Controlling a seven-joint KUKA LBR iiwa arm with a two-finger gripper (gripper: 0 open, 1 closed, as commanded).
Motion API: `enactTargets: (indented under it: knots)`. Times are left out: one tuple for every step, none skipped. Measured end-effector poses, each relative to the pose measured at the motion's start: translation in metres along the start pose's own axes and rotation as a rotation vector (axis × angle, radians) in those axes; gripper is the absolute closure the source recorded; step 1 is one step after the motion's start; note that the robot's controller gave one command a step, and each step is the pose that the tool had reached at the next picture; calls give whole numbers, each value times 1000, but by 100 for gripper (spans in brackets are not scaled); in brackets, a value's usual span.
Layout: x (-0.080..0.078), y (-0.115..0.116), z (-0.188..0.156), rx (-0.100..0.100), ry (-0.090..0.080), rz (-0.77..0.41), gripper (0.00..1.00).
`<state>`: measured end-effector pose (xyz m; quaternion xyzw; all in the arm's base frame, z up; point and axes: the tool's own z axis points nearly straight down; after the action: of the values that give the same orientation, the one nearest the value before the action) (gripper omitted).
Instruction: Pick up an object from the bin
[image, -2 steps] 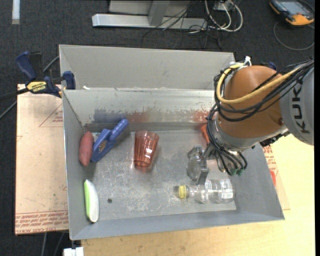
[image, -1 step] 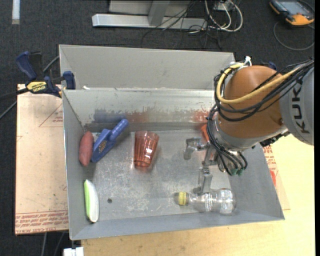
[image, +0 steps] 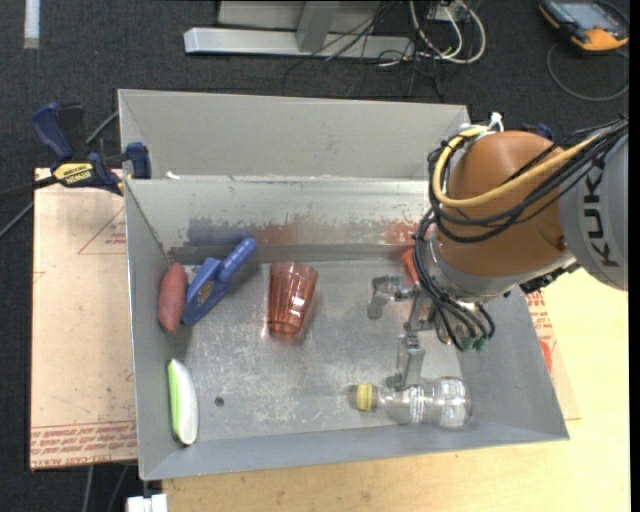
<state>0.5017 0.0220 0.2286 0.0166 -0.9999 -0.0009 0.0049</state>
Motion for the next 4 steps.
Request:
enactTargets:
  knots:
    - [16,-56,78,0,1,-96,0]
    - [17,-57,81,1,6,-94,0]
    - [20,-127,67,1,-1,-416,0]
    - [15,-130,146,1,-2,-432,0]
